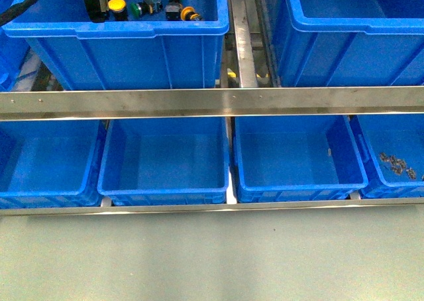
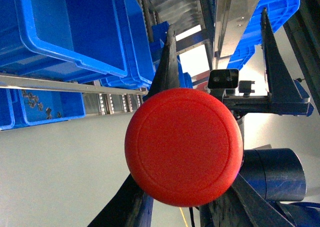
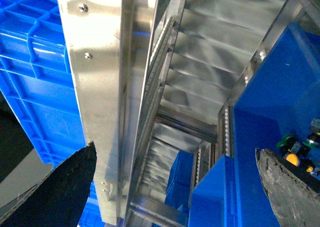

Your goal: Pick red and yellow buttons and place in box

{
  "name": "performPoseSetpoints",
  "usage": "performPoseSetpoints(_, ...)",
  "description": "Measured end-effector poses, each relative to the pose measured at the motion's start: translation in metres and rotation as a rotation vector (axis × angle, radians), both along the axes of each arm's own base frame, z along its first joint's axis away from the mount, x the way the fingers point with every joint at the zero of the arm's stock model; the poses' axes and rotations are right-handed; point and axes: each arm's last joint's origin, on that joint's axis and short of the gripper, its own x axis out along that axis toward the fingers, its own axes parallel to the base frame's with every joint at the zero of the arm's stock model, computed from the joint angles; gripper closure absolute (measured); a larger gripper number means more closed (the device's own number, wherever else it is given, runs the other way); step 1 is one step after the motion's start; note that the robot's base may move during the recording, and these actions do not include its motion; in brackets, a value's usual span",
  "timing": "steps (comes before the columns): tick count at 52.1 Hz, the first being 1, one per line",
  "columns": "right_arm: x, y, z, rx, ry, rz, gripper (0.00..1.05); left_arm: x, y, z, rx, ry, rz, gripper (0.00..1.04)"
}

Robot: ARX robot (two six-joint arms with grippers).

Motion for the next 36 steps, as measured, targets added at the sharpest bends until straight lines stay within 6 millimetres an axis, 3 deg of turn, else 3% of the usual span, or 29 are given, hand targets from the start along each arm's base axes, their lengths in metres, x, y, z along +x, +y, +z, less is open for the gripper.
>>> performPoseSetpoints(36,0.000,0.000,0.000,-0.003,0.000,0.004,0.07,0.004,0.011,-0.001,0.023,-0.025,0.024,0.83)
